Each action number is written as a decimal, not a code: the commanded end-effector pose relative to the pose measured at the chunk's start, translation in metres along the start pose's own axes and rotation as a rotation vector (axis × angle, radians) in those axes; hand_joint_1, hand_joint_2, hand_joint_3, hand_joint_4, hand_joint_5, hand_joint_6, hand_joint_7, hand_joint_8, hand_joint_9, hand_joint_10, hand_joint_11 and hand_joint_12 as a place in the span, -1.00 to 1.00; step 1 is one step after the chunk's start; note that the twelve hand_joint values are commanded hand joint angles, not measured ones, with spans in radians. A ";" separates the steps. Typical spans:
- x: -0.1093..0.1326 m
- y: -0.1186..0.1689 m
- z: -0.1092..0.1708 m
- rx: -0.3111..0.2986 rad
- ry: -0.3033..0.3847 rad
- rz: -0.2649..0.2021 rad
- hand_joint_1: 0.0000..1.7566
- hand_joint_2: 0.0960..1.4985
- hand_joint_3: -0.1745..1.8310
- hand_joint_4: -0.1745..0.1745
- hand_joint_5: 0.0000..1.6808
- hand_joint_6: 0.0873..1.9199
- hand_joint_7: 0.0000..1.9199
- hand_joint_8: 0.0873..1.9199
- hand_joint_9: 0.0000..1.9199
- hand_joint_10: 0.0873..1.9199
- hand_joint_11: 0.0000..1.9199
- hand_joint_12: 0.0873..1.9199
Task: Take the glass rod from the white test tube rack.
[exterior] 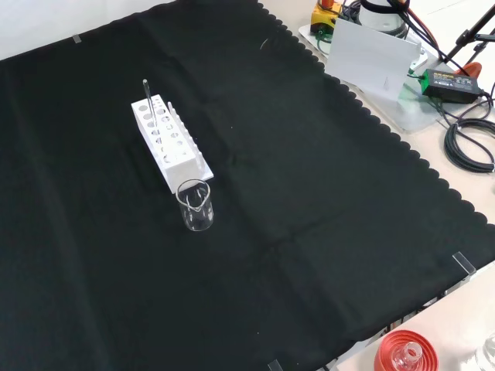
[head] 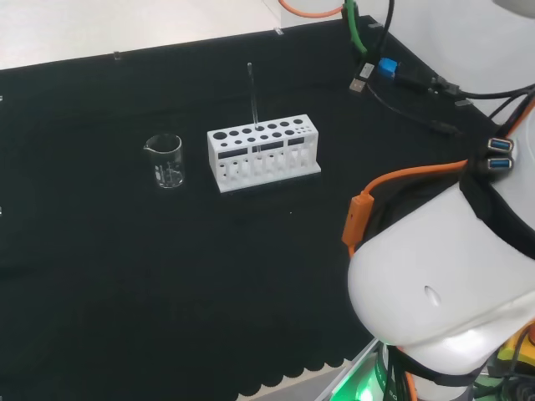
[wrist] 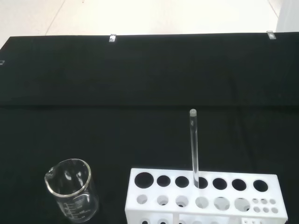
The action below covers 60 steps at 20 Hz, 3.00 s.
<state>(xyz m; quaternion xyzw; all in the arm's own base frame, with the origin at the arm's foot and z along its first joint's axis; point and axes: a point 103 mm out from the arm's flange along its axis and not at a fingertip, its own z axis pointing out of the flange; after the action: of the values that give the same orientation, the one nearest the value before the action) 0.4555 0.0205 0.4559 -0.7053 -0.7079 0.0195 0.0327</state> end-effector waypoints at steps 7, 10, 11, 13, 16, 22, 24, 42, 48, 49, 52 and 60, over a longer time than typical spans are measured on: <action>-0.028 0.034 0.012 0.035 0.009 0.015 -0.51 0.16 -0.42 -0.37 -0.77 -1.00 -0.90 -0.20 -0.66 -0.07 -0.69 0.47; -0.030 0.040 0.016 0.040 0.008 0.014 -0.51 0.16 -0.42 -0.37 -0.77 -1.00 -0.90 -0.20 -0.65 -0.08 -0.69 0.47; -0.029 0.041 0.017 0.042 0.004 0.013 -0.51 0.17 -0.42 -0.37 -0.77 -1.00 -0.89 -0.20 -0.65 -0.08 -0.69 0.47; -0.027 0.045 0.020 0.049 0.001 0.010 -0.51 0.17 -0.42 -0.37 -0.77 -1.00 -0.89 -0.20 -0.65 -0.08 -0.69 0.47; -0.025 0.051 0.025 0.060 0.000 0.008 -0.51 0.17 -0.42 -0.38 -0.77 -1.00 -0.88 -0.19 -0.64 -0.08 -0.68 0.47; -0.022 0.063 0.039 0.089 0.008 0.003 -0.51 0.17 -0.42 -0.38 -0.76 -1.00 -0.87 -0.19 -0.63 -0.08 -0.68 0.47; -0.020 0.068 0.044 0.098 0.002 0.000 -0.51 0.17 -0.42 -0.39 -0.76 -1.00 -0.86 -0.19 -0.63 -0.08 -0.68 0.47; -0.038 0.092 0.084 0.143 0.013 -0.014 -0.51 0.18 -0.42 -0.42 -0.74 -1.00 -0.84 -0.18 -0.61 -0.09 -0.67 0.47; -0.042 0.095 0.102 0.166 0.021 -0.023 -0.51 0.18 -0.42 -0.42 -0.73 -1.00 -0.84 -0.18 -0.61 -0.09 -0.67 0.47; -0.042 0.095 0.105 0.169 0.022 -0.024 -0.51 0.18 -0.42 -0.42 -0.73 -1.00 -0.84 -0.18 -0.61 -0.09 -0.67 0.47; -0.044 0.094 0.112 0.180 0.022 -0.025 -0.51 0.18 -0.42 -0.43 -0.73 -1.00 -0.83 -0.18 -0.61 -0.09 -0.67 0.46; -0.044 0.089 0.131 0.211 0.018 -0.031 -0.51 0.19 -0.42 -0.44 -0.68 -1.00 -0.80 -0.17 -0.60 -0.09 -0.66 0.46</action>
<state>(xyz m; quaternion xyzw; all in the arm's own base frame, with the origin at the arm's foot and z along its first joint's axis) 0.5373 -0.0215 0.3256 -0.6890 -0.7114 0.0825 0.1111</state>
